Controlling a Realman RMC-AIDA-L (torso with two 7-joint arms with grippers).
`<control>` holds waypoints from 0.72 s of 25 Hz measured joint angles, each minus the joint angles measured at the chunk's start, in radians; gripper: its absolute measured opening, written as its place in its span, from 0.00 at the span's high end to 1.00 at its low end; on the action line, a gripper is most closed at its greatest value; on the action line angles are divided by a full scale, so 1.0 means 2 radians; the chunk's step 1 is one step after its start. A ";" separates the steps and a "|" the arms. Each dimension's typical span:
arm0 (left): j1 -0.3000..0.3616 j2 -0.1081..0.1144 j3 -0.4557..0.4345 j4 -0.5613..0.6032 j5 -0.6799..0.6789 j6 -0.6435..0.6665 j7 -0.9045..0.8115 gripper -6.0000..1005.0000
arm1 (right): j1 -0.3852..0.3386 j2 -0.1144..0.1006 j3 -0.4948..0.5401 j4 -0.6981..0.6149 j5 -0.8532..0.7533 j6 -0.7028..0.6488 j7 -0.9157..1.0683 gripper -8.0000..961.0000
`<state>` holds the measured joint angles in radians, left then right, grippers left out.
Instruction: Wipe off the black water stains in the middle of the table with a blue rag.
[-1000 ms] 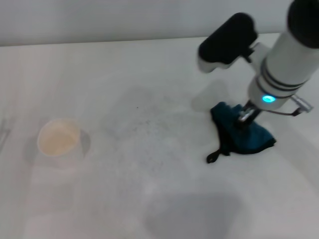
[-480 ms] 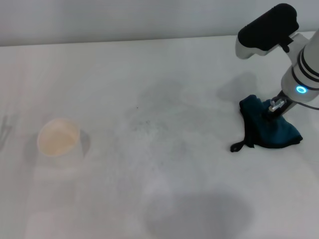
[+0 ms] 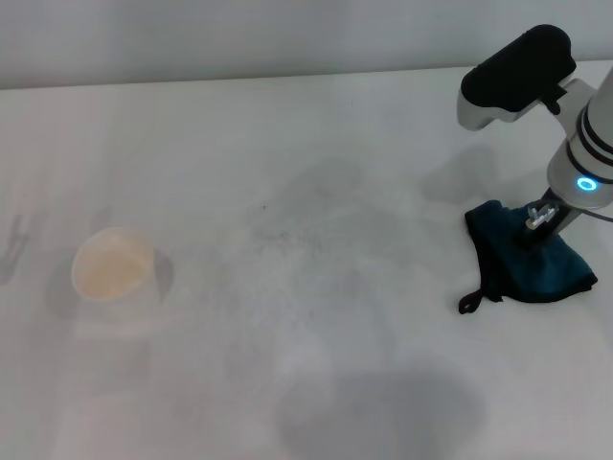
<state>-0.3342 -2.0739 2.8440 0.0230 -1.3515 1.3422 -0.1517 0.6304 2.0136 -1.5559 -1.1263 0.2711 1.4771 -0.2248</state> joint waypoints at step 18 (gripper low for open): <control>0.000 -0.001 0.000 0.000 0.000 0.000 0.004 0.12 | -0.026 -0.001 0.041 -0.078 0.000 -0.011 -0.007 0.66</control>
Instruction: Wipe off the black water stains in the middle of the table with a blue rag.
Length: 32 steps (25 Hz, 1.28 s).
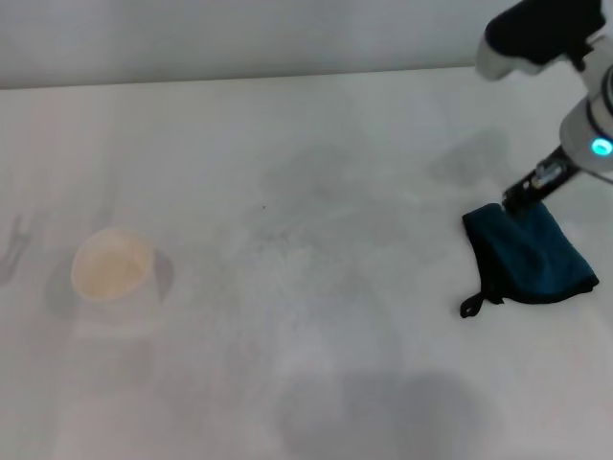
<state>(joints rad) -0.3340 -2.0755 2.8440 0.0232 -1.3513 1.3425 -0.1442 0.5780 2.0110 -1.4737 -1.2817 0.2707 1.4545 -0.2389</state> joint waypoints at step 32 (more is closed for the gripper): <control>-0.015 -0.004 0.000 0.074 -0.026 0.002 0.070 0.13 | -0.084 -0.016 0.365 0.199 0.495 -0.262 -0.610 0.66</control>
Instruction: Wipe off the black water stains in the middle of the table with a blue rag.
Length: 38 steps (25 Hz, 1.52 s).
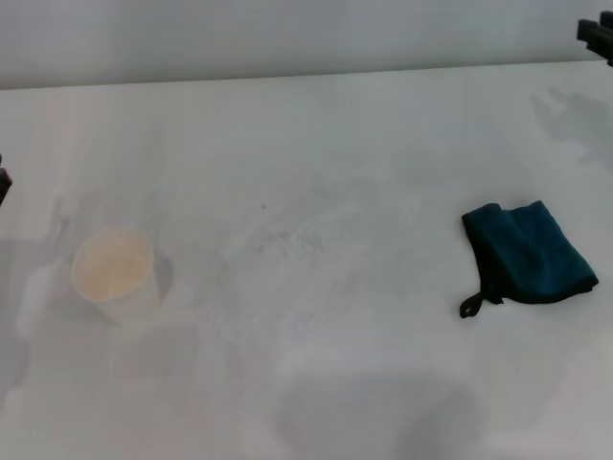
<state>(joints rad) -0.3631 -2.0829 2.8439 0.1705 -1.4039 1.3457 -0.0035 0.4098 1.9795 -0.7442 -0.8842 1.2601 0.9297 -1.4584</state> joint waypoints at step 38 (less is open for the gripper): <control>0.031 0.000 0.000 -0.011 -0.060 -0.001 0.001 0.13 | -0.018 0.017 0.088 0.348 0.531 0.101 -0.666 0.51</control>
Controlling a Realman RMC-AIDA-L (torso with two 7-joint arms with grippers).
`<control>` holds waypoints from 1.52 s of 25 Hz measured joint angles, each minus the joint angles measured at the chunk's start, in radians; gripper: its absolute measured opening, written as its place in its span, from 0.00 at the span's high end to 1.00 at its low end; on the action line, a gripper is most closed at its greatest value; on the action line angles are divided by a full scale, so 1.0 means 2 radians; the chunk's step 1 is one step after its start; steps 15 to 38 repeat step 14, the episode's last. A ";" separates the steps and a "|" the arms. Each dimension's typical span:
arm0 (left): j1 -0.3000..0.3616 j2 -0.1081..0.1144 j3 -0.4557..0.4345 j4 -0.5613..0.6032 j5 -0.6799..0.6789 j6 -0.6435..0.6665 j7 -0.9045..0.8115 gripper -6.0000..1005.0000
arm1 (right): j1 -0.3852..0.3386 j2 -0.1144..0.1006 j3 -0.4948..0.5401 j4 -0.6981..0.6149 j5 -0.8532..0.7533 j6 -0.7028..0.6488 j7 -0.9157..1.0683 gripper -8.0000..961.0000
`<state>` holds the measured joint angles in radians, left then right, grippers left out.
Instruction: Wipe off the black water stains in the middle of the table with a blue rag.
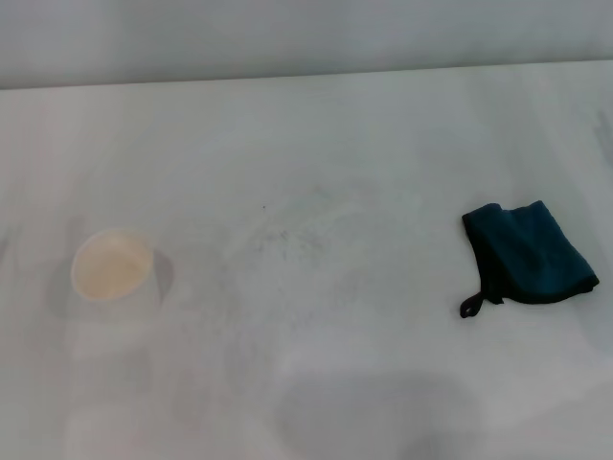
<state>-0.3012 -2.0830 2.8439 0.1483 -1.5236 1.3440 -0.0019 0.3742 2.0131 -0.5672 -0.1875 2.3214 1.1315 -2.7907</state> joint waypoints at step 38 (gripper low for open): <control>-0.017 -0.001 0.000 0.012 0.006 -0.029 0.000 0.13 | -0.013 -0.001 0.004 0.003 -0.002 0.012 -0.052 0.09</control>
